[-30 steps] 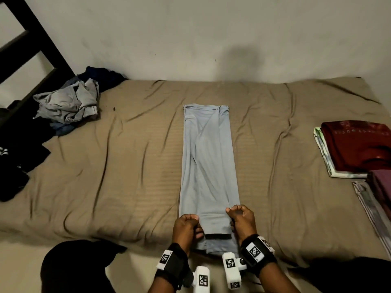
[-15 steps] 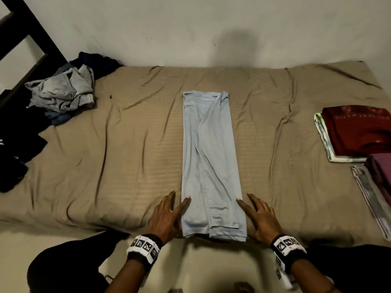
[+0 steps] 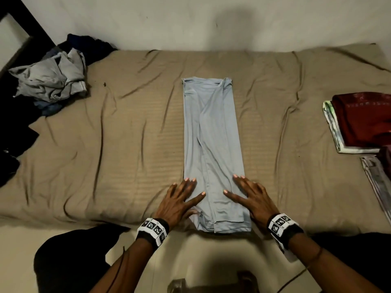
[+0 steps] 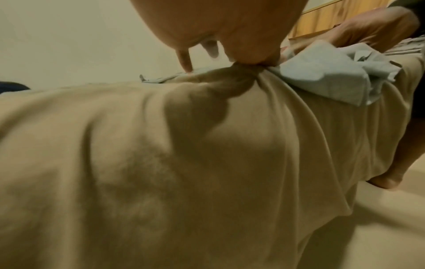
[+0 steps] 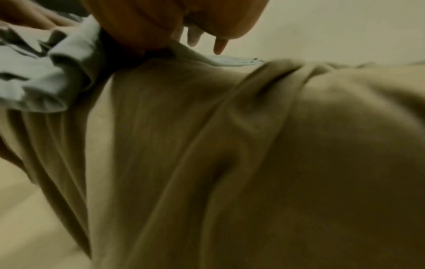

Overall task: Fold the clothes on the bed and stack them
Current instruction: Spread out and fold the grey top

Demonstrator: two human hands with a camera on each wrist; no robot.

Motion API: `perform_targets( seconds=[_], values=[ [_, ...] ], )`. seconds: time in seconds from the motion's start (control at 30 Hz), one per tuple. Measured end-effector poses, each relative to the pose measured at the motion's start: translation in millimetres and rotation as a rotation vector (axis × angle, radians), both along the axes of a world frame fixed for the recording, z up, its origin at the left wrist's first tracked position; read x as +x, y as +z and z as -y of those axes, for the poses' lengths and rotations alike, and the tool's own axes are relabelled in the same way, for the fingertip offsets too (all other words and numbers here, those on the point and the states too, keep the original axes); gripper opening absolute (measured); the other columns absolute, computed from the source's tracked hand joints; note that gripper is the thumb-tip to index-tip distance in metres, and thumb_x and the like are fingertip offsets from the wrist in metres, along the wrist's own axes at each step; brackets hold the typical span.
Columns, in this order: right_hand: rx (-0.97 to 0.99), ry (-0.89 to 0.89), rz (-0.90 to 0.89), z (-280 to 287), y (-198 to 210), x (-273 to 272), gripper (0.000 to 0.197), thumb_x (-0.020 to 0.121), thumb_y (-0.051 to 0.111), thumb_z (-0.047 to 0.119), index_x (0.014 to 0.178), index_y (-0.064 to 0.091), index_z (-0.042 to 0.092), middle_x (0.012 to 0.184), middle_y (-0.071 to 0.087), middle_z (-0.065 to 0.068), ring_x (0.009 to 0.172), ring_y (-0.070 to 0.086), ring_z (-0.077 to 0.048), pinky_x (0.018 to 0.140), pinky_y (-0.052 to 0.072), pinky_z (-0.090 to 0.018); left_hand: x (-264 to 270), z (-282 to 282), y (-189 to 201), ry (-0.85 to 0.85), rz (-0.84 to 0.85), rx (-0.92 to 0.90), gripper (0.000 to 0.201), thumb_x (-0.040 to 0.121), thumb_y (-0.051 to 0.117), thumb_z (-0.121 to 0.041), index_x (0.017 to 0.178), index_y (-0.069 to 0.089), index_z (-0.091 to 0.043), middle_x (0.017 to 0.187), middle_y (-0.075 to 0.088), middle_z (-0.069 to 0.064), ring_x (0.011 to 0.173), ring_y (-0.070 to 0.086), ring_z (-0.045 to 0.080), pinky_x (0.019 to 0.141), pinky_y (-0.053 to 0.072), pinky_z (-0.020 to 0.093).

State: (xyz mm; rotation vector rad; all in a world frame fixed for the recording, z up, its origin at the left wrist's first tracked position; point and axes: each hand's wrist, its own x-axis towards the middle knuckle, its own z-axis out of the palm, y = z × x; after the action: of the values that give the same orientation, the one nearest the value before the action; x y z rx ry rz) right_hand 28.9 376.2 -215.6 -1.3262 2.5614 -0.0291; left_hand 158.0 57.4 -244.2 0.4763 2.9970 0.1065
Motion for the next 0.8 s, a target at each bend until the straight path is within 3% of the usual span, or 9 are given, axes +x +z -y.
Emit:
perform_targets(
  seconds=[0.13,0.2,0.3,0.4,0.47,0.53,0.6,0.67,0.8],
  values=[
    [0.102,0.153,0.090,-2,-6,-4,0.124,0.056,0.057,-0.008,0.158,0.012,0.047,0.169,0.005,0.007,0.156,0.005,-0.022,0.116,0.025,-0.042,-6,2,-3,-0.123,0.067,0.053,0.048,0.103,0.037,-0.047,0.145,0.054,-0.032,0.152,0.052,0.002,0.143,0.042,0.025,0.096,0.055,0.047],
    [0.092,0.159,0.135,-7,-7,-5,0.122,0.059,0.053,-0.010,0.158,0.011,0.047,0.168,0.003,0.011,0.155,0.000,-0.019,0.117,0.024,-0.039,1,7,2,-0.137,0.086,0.122,0.052,0.101,0.044,-0.041,0.150,0.047,-0.024,0.154,0.049,0.006,0.145,0.042,0.026,0.102,0.052,0.047],
    [0.071,0.139,0.145,-9,-5,-3,0.118,0.063,0.047,-0.013,0.158,0.012,0.047,0.168,0.000,0.012,0.155,-0.005,-0.019,0.117,0.015,-0.036,17,20,10,-0.156,0.151,0.240,0.081,0.081,0.057,-0.022,0.157,0.033,-0.014,0.164,0.030,0.011,0.154,0.023,0.028,0.120,0.035,0.043],
    [0.048,0.107,0.155,-8,-7,1,0.115,0.065,0.044,-0.013,0.157,0.014,0.048,0.168,-0.001,0.012,0.155,-0.006,-0.018,0.118,0.011,-0.035,21,25,12,-0.133,0.163,0.251,0.116,0.064,0.069,0.007,0.160,0.017,-0.031,0.165,0.023,0.006,0.153,0.022,0.026,0.109,0.044,0.034],
    [0.021,0.078,0.183,-7,-6,2,0.108,0.069,0.041,-0.010,0.157,0.016,0.049,0.167,-0.003,0.014,0.154,-0.010,-0.016,0.119,0.008,-0.034,20,26,7,-0.118,0.154,0.292,0.123,0.066,0.069,0.014,0.159,0.011,-0.044,0.164,0.027,0.005,0.151,0.026,0.026,0.108,0.047,0.037],
    [0.015,0.056,0.227,-5,-3,2,0.095,0.075,0.035,0.002,0.155,0.022,0.049,0.166,-0.005,0.014,0.153,-0.012,-0.013,0.118,0.007,-0.032,19,30,6,-0.123,0.139,0.351,0.102,0.071,0.072,0.015,0.154,0.040,-0.037,0.160,0.038,0.009,0.148,0.033,0.030,0.108,0.048,0.043],
    [0.005,0.040,0.275,-4,-1,0,0.087,0.075,0.034,0.010,0.152,0.029,0.050,0.165,-0.003,0.015,0.152,-0.010,-0.011,0.117,0.008,-0.033,16,34,6,-0.132,0.107,0.374,0.067,0.077,0.077,0.010,0.134,0.066,-0.021,0.150,0.051,0.014,0.141,0.044,0.035,0.101,0.053,0.048],
    [-0.016,0.018,0.326,-3,-2,-4,0.089,0.071,0.040,0.008,0.148,0.038,0.051,0.164,0.000,0.017,0.152,-0.008,-0.010,0.118,0.011,-0.036,13,34,6,-0.139,0.069,0.369,0.043,0.082,0.077,0.003,0.120,0.075,-0.017,0.143,0.057,0.017,0.134,0.052,0.038,0.094,0.057,0.050],
    [-0.064,-0.034,0.365,-2,-7,-3,0.091,0.063,0.042,0.003,0.141,0.050,0.050,0.164,0.008,0.018,0.153,-0.004,-0.009,0.118,0.011,-0.037,8,31,-2,-0.126,0.047,0.374,0.040,0.075,0.081,0.006,0.109,0.080,-0.017,0.138,0.062,0.017,0.129,0.057,0.036,0.087,0.060,0.049]
  ],
)
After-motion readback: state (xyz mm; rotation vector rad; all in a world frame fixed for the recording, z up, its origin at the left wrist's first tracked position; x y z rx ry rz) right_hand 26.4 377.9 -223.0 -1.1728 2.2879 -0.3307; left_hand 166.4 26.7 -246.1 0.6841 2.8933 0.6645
